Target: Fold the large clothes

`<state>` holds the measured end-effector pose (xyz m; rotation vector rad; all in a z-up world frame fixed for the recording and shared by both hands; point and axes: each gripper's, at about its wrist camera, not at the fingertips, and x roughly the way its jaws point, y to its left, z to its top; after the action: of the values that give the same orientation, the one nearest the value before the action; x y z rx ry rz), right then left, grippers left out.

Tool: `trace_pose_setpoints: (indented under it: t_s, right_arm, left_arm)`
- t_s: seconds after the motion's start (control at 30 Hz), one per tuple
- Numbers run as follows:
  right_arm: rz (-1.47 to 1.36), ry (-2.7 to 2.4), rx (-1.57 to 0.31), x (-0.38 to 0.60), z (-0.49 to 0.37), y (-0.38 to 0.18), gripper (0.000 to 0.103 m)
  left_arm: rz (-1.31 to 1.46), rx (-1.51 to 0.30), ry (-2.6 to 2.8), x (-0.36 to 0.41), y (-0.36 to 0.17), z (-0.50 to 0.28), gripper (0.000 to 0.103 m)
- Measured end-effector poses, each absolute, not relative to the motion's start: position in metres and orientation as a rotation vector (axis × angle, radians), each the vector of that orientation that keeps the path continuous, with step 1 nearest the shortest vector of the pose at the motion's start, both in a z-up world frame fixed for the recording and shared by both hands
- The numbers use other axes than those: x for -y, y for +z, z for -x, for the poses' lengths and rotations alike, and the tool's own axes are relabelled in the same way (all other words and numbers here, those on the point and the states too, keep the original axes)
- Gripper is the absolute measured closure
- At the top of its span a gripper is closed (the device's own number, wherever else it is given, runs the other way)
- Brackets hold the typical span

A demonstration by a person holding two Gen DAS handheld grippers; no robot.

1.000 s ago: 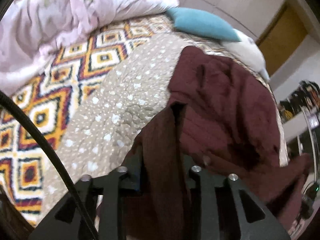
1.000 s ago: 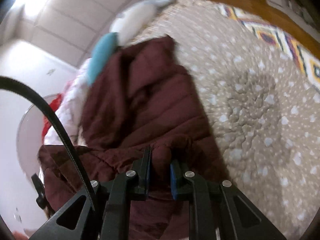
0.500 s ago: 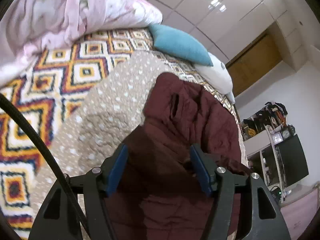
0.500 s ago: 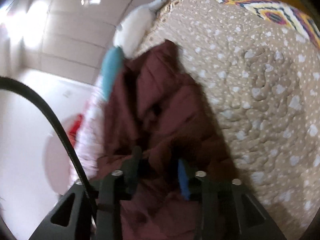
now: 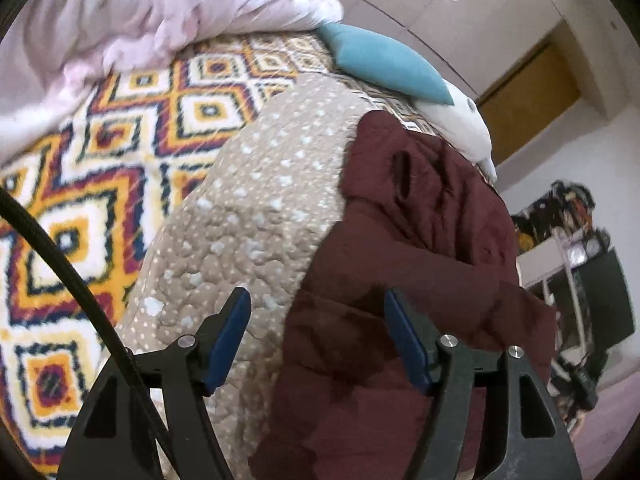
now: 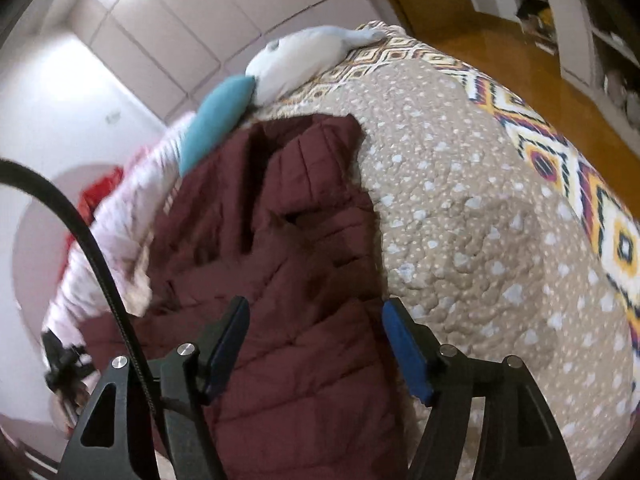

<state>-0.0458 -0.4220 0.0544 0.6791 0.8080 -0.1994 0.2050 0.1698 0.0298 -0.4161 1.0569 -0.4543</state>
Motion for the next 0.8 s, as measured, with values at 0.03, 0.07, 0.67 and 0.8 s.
trace_pose_setpoints:
  t_s: [0.03,0.07,0.67,0.8]
  right_arm:
    - [-0.679,-0.199,-0.808,0.422,0.046,0.054,0.029]
    - [-0.654,-0.212,-0.833,0.421,0.031,0.044,0.029]
    - [-0.35,-0.293,-0.945,0.373,-0.016,0.036,0.063]
    - [-0.329,-0.32,-0.948,0.364,-0.001,0.051,0.08]
  left_arm:
    - [0.44,-1.063,-0.466,-0.171,0.026,-0.208,0.035]
    - [0.482,-1.078,-0.504,-0.172,0.019,-0.212,0.035]
    - [0.309,-1.034,-0.711,-0.113,0.041,-0.196,0.055]
    - [0.121,-1.017,-0.565,-0.099,0.058,-0.174,0.082]
